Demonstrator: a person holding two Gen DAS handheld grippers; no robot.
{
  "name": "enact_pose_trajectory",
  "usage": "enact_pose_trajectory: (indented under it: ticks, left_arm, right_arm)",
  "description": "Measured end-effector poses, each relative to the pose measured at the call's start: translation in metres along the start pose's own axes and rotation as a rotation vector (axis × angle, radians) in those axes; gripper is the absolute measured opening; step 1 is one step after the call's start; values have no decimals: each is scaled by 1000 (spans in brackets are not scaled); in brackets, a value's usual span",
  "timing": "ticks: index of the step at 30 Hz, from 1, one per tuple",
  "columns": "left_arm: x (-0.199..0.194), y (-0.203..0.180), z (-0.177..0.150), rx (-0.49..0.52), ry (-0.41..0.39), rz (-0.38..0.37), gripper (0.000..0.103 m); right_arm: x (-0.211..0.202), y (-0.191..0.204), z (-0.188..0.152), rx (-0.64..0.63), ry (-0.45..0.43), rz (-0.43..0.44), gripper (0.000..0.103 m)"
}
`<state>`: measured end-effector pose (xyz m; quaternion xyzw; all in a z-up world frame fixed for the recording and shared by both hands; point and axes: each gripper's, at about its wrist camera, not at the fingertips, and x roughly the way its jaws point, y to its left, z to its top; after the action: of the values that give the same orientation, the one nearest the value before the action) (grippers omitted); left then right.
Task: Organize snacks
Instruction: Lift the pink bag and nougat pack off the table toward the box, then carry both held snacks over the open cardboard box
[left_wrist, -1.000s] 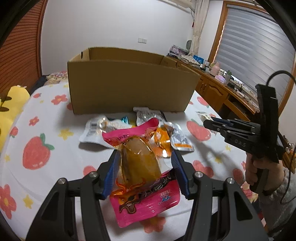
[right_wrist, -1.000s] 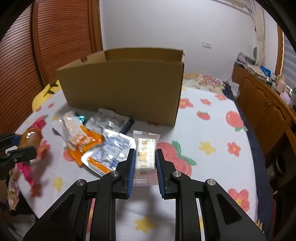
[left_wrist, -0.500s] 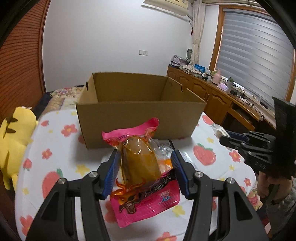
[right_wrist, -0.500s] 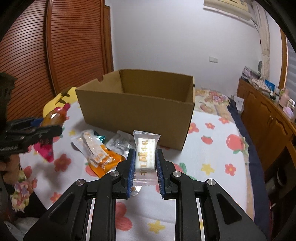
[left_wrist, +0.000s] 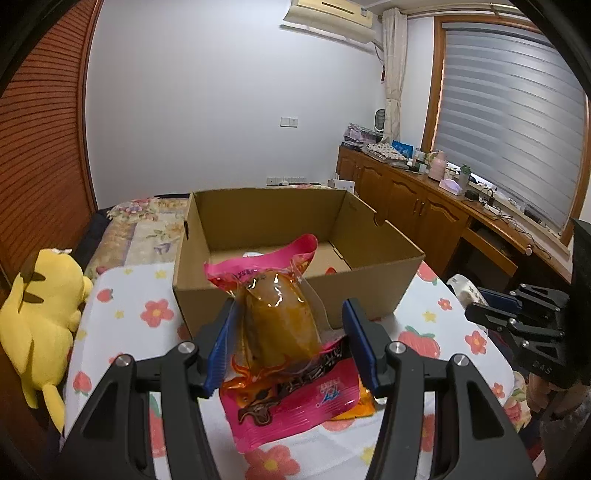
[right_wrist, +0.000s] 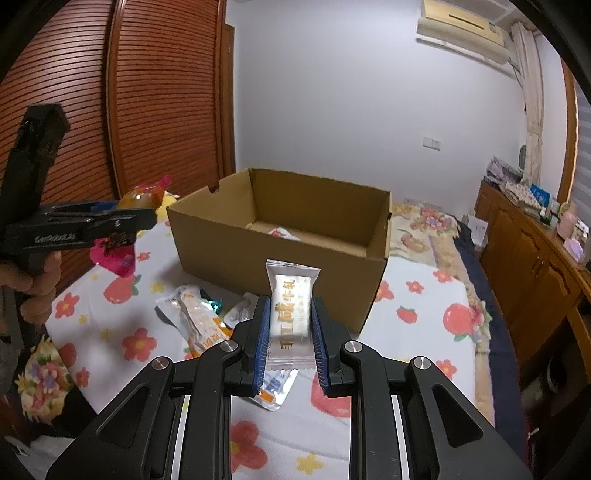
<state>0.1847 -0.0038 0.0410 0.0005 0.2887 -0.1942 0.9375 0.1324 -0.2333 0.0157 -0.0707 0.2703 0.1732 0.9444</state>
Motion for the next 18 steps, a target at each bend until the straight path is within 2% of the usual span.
enact_pose_trajectory:
  ticks: [14,18]
  left_arm:
    - [28,-2,31,53,21,29,56]
    - [37,1,44,31,35,17,56]
  right_arm:
    - [18,-4,35,-32,-16,-6,20]
    - [30,-9,43,-24,-13,-1,20]
